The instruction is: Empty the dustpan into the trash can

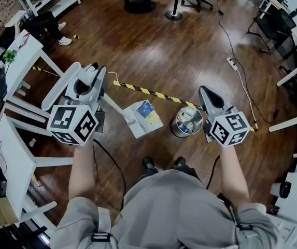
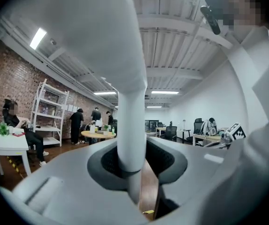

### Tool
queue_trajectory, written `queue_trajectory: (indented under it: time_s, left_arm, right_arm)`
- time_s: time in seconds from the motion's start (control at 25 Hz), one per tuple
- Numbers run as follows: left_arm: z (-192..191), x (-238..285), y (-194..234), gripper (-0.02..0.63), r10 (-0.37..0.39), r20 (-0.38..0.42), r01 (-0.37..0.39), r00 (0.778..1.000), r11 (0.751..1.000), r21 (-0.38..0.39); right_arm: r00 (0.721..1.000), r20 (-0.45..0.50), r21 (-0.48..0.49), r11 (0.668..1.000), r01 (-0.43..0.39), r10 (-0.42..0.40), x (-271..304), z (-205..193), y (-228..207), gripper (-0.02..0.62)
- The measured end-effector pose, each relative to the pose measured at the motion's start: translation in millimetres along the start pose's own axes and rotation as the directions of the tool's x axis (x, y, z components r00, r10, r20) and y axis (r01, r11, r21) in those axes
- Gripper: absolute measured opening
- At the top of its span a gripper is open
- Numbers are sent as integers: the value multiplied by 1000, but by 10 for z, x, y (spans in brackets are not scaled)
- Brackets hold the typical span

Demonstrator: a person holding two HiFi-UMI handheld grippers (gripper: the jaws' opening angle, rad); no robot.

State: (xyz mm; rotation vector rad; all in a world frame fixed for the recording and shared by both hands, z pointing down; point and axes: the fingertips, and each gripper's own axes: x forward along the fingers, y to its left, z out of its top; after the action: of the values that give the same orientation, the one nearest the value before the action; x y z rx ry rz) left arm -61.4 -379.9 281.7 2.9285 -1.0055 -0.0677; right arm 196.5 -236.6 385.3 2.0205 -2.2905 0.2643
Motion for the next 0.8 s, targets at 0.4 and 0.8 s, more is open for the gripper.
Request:
queue_trajectory:
  time_s: [0.4, 0.8]
  left_arm:
    - [443, 679, -1036, 107, -232, 35, 233, 972, 972, -12]
    - [-374, 1520, -2037, 107, -382, -58, 374, 922, 920, -120]
  right_arm:
    - [983, 88, 21, 987, 160, -161, -716, 285, -791, 0]
    - [955, 68, 85, 955, 283, -289, -1427, 4, -1497, 0]
